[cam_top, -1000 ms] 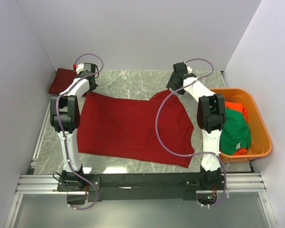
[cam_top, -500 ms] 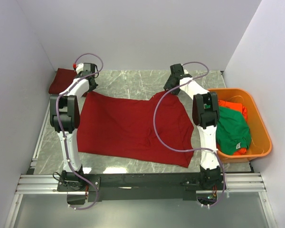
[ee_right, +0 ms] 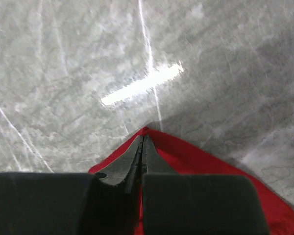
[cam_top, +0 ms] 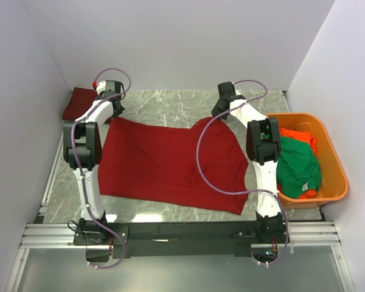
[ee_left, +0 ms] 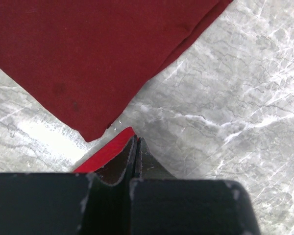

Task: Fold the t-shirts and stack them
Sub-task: Fold the tshirt

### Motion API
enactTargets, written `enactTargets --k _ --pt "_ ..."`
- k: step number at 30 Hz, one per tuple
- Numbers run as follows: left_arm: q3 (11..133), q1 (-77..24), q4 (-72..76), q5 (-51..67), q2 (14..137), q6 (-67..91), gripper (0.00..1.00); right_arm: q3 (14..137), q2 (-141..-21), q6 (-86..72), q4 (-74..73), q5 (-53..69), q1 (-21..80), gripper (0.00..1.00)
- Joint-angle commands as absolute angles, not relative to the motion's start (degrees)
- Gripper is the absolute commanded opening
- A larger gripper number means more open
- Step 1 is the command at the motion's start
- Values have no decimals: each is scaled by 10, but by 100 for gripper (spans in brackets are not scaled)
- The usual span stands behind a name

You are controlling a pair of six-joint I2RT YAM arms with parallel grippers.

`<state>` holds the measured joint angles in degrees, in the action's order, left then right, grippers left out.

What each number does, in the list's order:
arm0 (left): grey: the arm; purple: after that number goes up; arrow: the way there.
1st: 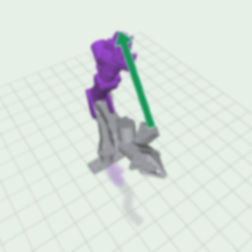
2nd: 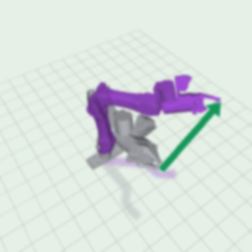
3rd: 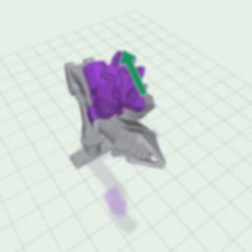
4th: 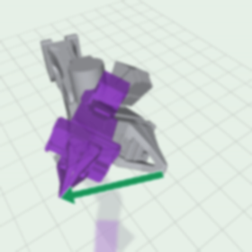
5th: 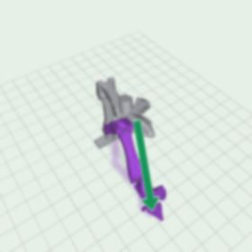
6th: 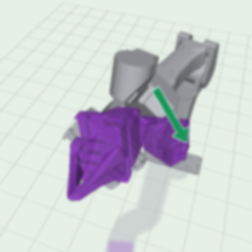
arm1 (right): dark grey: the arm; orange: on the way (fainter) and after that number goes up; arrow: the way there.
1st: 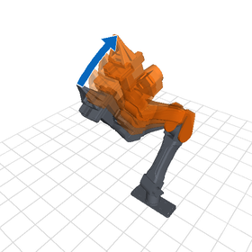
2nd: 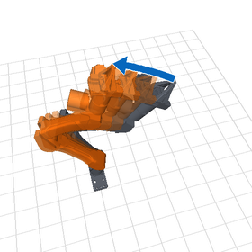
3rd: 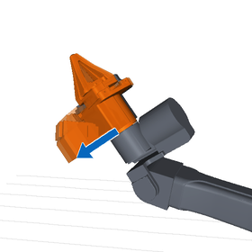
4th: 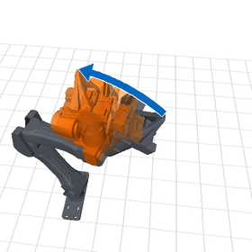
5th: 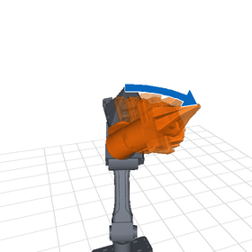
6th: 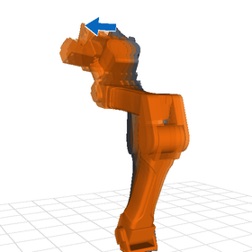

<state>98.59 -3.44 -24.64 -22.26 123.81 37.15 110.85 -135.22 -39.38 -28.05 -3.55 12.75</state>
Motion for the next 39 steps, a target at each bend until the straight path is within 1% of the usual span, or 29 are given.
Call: enactTargets --k 1,8,13,24,32,34,39 --pt "985 -26 -228 -216 1216 376 0 1092 -1312 -391 -262 -41 129 0" --pt "991 -19 -218 -203 1217 378 0 1062 -1257 -383 -224 -47 112 0" --pt "1033 -15 -226 -197 1238 373 0 1099 -1260 -369 -224 -33 98 0" --pt "1082 -4 -200 -139 1280 367 0 1104 -1238 -364 -189 -10 65 0" --pt "1084 -2 -173 -114 1291 374 0 1098 -1195 -354 -187 -18 62 0" --pt "1077 12 -163 -107 1288 378 0 1099 -1187 -351 -192 -24 60 0" --pt "1063 19 -146 -94 1274 382 0 1064 -1142 -348 -185 -27 59 0"
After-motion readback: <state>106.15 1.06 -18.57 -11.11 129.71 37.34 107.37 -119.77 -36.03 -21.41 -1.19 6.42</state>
